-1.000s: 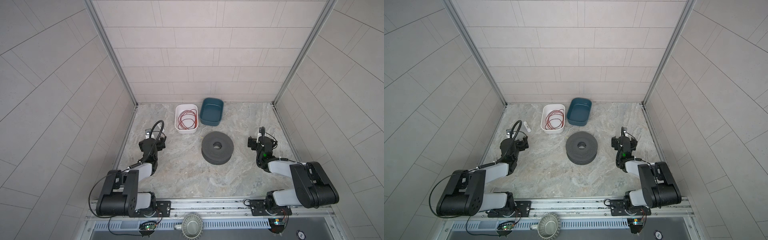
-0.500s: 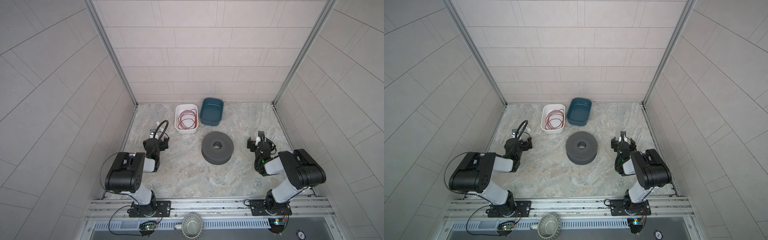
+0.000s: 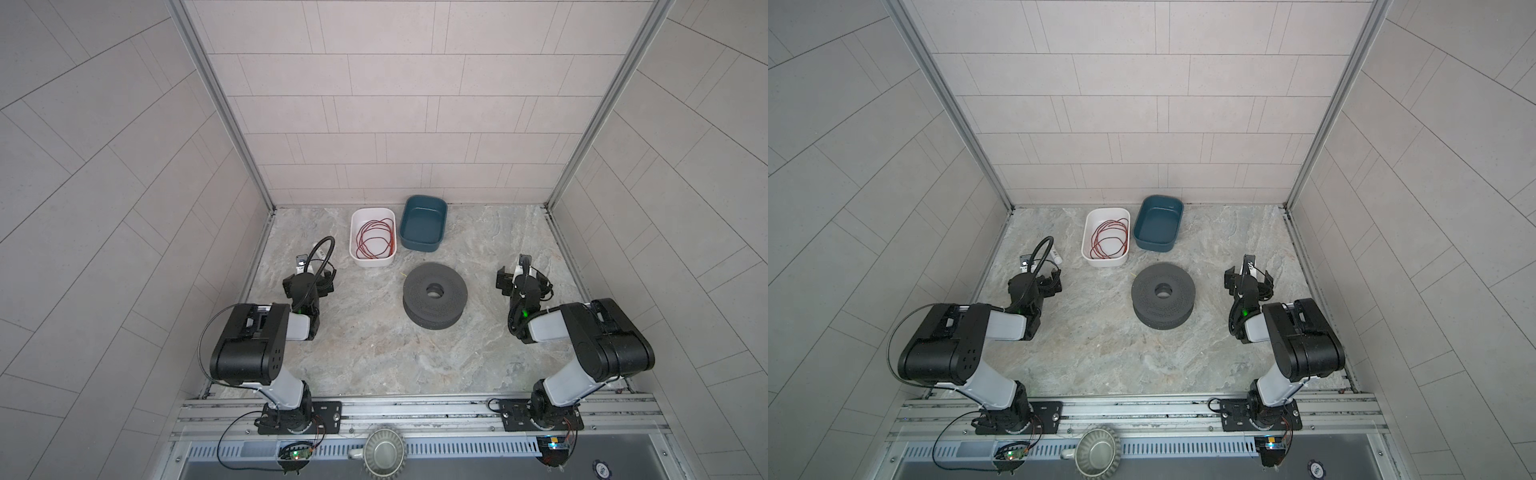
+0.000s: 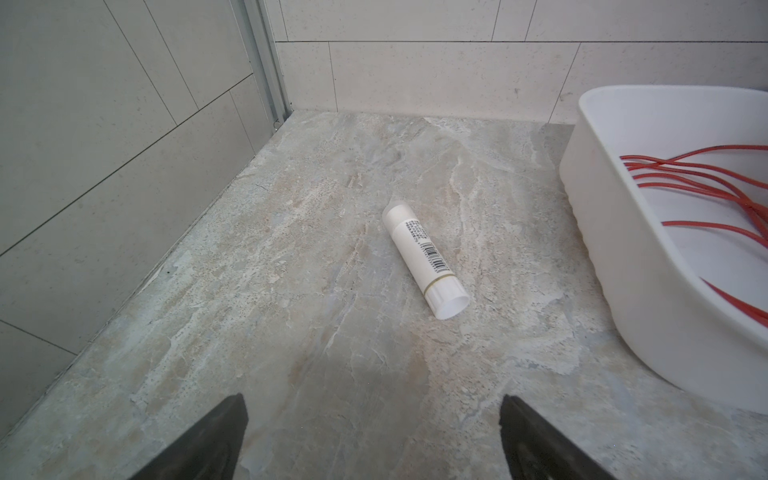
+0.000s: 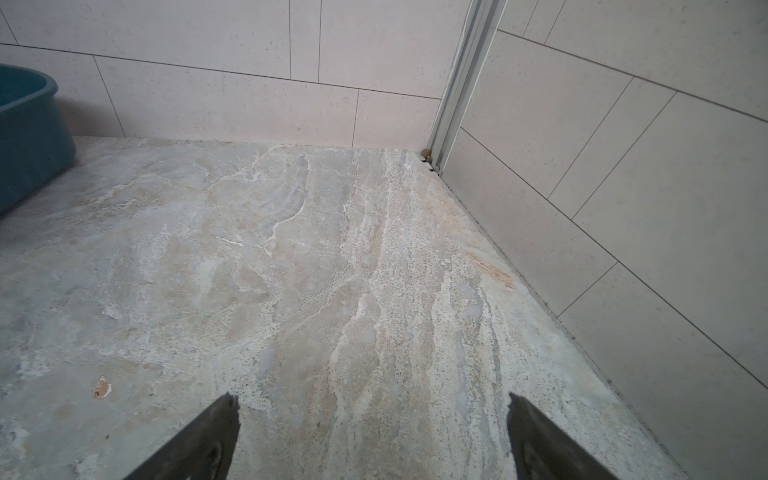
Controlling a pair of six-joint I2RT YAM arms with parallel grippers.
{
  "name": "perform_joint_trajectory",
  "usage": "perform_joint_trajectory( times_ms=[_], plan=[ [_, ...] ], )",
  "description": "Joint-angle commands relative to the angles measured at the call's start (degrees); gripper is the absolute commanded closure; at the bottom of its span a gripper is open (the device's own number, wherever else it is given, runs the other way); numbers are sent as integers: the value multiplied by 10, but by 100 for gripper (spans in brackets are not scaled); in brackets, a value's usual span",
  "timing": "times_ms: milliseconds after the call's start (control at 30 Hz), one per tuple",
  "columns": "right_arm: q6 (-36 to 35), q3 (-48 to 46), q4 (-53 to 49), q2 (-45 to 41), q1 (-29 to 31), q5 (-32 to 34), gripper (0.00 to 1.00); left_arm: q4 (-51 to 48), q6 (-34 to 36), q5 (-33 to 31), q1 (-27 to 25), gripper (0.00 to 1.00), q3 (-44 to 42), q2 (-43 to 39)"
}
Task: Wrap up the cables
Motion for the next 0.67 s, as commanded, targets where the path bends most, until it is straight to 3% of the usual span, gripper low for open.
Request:
perform_joint_trajectory(
  times_ms=[0,633],
  plan=[
    [-1,-2,-2,-5,3,10,1,10,3,3,-1,0,5,-7],
    [-3,0,-4,-5,3,9,1,10,3,3,-1,0,5,-7]
  ],
)
